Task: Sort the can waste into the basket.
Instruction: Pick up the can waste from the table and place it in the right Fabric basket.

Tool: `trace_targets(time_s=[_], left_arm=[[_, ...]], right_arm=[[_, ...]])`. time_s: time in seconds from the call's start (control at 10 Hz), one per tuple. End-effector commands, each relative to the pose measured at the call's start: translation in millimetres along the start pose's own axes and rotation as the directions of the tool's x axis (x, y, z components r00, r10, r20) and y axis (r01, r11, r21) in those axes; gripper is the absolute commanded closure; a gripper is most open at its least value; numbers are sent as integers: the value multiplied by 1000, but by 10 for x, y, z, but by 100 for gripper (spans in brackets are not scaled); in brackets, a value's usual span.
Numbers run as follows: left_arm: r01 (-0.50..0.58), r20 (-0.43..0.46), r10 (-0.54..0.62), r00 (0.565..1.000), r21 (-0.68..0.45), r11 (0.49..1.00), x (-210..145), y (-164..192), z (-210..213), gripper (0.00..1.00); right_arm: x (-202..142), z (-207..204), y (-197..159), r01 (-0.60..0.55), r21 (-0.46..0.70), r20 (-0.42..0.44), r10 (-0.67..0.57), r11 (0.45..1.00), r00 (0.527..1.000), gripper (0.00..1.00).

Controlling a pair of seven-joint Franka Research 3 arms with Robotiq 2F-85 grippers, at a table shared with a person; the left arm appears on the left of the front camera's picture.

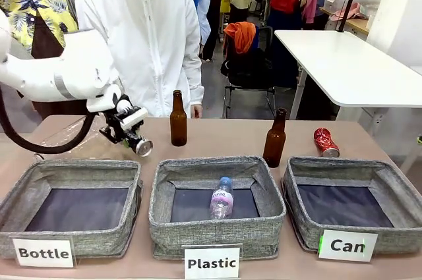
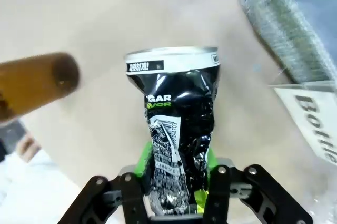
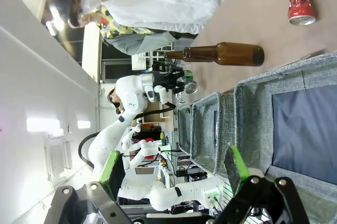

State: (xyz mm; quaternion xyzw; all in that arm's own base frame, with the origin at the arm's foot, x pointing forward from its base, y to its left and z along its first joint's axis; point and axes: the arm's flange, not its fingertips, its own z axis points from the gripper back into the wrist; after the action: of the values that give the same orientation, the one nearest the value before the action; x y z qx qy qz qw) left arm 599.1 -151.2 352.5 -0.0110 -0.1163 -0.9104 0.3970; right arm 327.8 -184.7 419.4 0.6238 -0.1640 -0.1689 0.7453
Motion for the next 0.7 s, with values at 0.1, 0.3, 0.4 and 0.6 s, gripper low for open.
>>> trace_targets(time_s=[0.1, 0.3, 0.4, 0.6], left_arm=[[-210, 261, 191, 946, 48, 976, 128, -897, 1129, 80], [-287, 337, 256, 906, 43, 957, 266, -1623, 1601, 80], [-332, 338, 303, 891, 30, 943, 353, -1956, 1732, 80], [-430, 390, 398, 830, -3, 903, 417, -2560, 1872, 80]], right_arm=[[18, -1, 19, -15, 11, 3, 15, 1000, 1000, 0], [18, -1, 19, -15, 11, 3, 15, 1000, 1000, 0], [18, -1, 19, -15, 11, 3, 15, 1000, 1000, 0], [18, -1, 19, -15, 11, 3, 15, 1000, 1000, 0]])
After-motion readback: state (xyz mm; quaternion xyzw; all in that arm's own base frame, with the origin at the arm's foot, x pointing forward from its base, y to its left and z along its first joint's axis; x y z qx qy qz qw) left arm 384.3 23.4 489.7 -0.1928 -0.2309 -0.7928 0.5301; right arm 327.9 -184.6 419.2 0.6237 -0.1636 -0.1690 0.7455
